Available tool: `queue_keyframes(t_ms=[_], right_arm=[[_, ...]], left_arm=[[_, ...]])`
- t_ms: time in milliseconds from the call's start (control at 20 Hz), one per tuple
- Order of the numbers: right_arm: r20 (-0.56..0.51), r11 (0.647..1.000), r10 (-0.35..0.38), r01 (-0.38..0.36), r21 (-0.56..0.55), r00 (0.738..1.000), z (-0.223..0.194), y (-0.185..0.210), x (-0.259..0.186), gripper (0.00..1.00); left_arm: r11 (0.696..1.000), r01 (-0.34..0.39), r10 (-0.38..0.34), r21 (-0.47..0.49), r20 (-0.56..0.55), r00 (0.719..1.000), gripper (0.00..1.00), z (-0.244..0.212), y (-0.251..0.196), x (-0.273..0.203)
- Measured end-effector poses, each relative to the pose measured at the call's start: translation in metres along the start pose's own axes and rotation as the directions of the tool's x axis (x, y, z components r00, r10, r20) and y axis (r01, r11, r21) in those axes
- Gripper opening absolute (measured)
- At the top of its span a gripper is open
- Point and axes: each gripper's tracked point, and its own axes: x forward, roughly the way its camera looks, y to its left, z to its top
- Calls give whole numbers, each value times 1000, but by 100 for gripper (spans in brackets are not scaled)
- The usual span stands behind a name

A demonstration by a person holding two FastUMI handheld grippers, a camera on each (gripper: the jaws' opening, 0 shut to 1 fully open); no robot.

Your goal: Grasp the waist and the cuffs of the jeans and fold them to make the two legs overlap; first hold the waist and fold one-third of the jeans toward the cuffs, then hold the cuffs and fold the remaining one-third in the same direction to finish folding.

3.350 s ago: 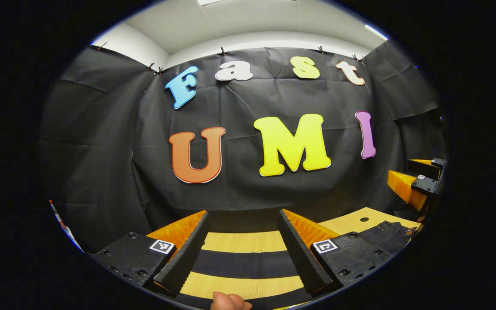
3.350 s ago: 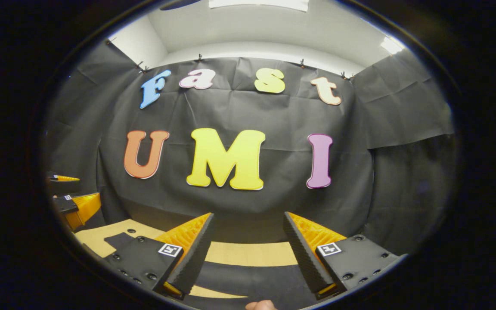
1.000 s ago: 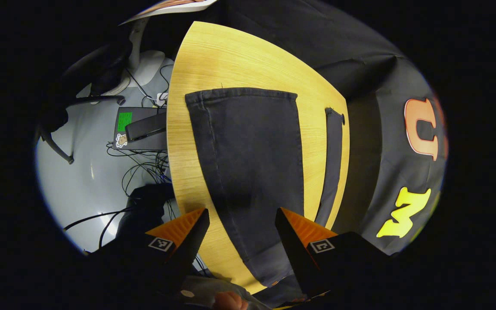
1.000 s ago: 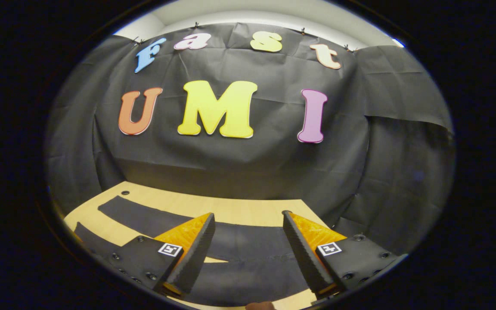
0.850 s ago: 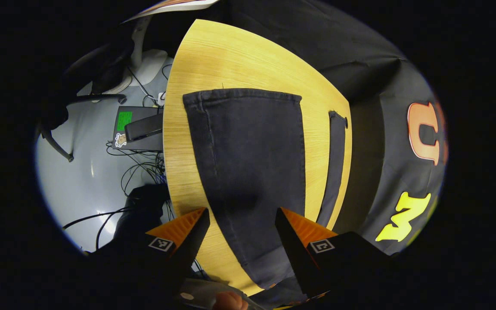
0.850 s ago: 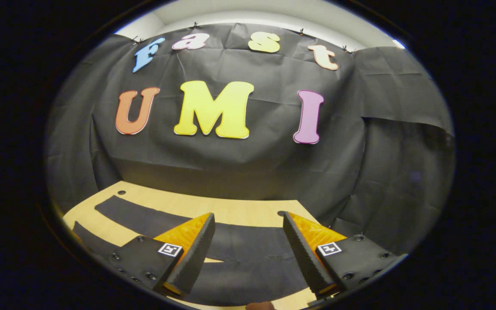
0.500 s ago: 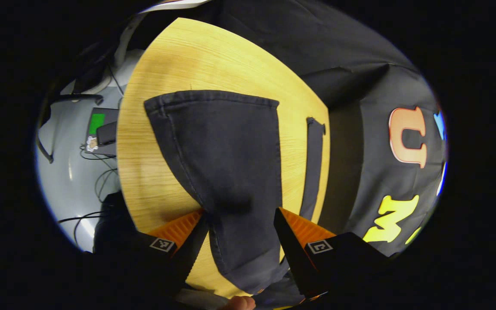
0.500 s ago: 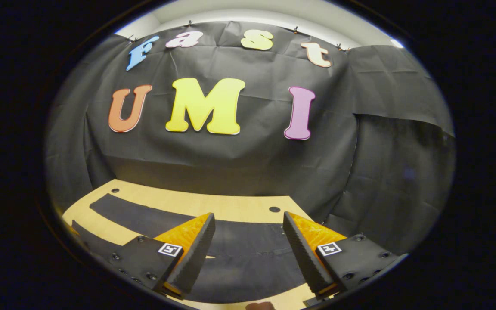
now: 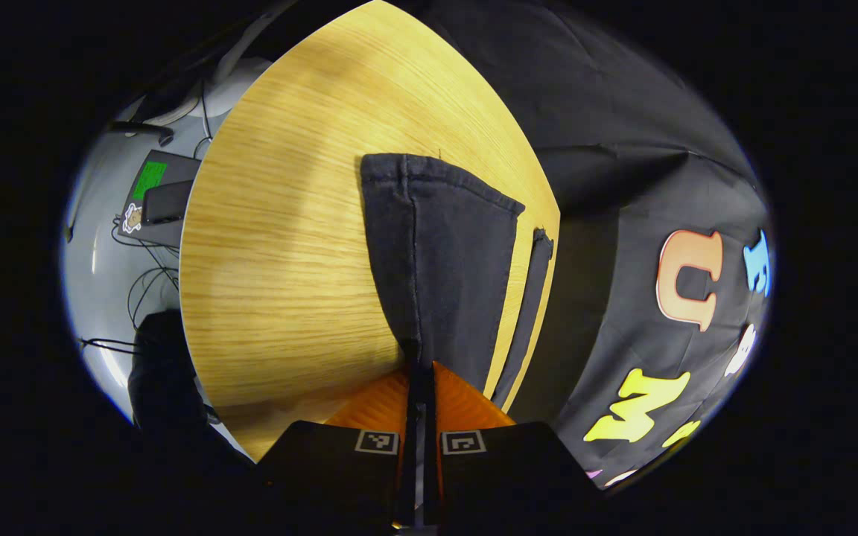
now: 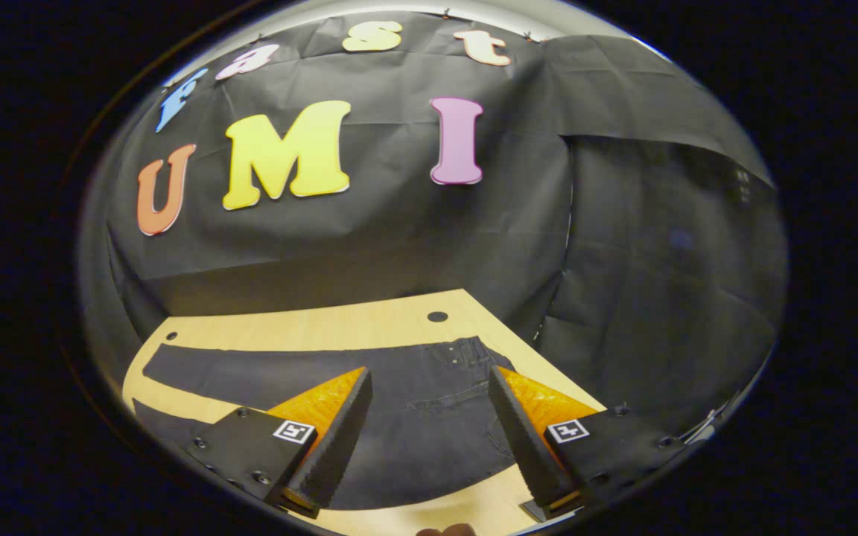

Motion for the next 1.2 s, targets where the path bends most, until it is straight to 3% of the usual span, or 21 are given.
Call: queue_keyframes(t_ms=[150,200,300,400,500,550,600,700,800,850,950,1100,1200], right_arm=[[-173,981,-12,45,188,985,-37,-29,17,95],[-261,954,12,68,293,965,-55,-36,20,96],[-416,854,35,189,485,909,-94,-64,28,100],[-508,761,23,315,567,861,-123,-91,36,99],[-588,717,47,383,582,807,-146,-100,41,99],[-604,700,65,395,595,794,-154,-99,44,99],[-617,696,78,400,596,783,-160,-98,49,94],[-635,700,103,398,593,765,-169,-94,53,94],[-624,712,96,385,587,776,-164,-97,62,95],[-616,717,108,368,592,780,-159,-92,62,92],[-629,732,103,369,572,771,-163,-91,68,95],[-648,751,68,388,534,759,-170,-99,75,42],[-637,748,89,371,551,766,-170,-99,77,7]], left_arm=[[1000,-16,16,11,-17,1000,4,0,-2,1],[1000,-17,17,7,-14,1000,3,1,-2,0],[1000,-16,16,-3,-8,1000,3,1,-2,0],[1000,-19,19,-22,-4,1000,3,1,-2,1],[999,-26,26,-20,-4,1000,3,1,-2,0],[999,-32,32,-18,-4,999,4,1,-2,0],[999,-38,38,-20,-5,999,3,1,-2,1],[998,-51,51,-24,-4,999,3,1,-3,1],[998,-60,60,-15,-2,998,4,1,-2,1],[998,-63,63,-11,1,998,3,1,-2,2],[998,-69,69,-10,4,998,3,1,-3,2],[997,-81,81,4,9,997,3,2,-3,4],[996,-88,88,8,13,996,3,2,-6,6]])
